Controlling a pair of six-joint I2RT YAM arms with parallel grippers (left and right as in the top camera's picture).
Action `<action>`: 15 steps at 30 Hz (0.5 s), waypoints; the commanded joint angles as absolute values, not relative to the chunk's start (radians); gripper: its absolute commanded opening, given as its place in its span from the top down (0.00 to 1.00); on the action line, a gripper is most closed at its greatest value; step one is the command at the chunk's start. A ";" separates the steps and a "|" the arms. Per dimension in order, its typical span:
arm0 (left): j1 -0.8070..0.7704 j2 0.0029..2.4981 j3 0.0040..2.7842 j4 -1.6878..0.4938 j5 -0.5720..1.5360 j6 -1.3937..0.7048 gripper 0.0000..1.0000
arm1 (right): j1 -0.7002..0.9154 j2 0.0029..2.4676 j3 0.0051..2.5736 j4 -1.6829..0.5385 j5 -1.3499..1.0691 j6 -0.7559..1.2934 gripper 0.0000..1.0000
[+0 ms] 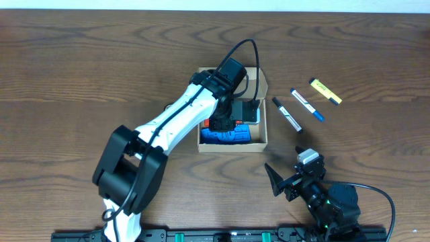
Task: Pack container
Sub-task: 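Carry the red stapler into the box beside the duster, then lower the stapler into the box and open the left gripper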
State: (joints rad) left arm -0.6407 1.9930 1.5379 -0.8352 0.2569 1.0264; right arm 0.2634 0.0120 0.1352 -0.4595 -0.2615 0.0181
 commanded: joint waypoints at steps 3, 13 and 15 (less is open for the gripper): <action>-0.637 2.007 1.553 -0.802 0.222 1.022 0.94 | 0.283 0.007 0.131 -0.460 -0.266 0.010 0.01; -0.621 2.008 1.553 -0.794 0.173 0.987 0.94 | 0.283 0.007 0.131 -0.460 -0.266 0.010 0.01; -0.621 2.008 1.553 -0.800 0.176 0.987 0.94 | 0.283 0.007 0.131 -0.460 -0.266 0.010 0.01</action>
State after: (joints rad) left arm -0.6262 2.0087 1.5379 -0.7891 0.1856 0.9993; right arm 0.2634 0.0120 0.1352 -0.4591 -0.2615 0.0181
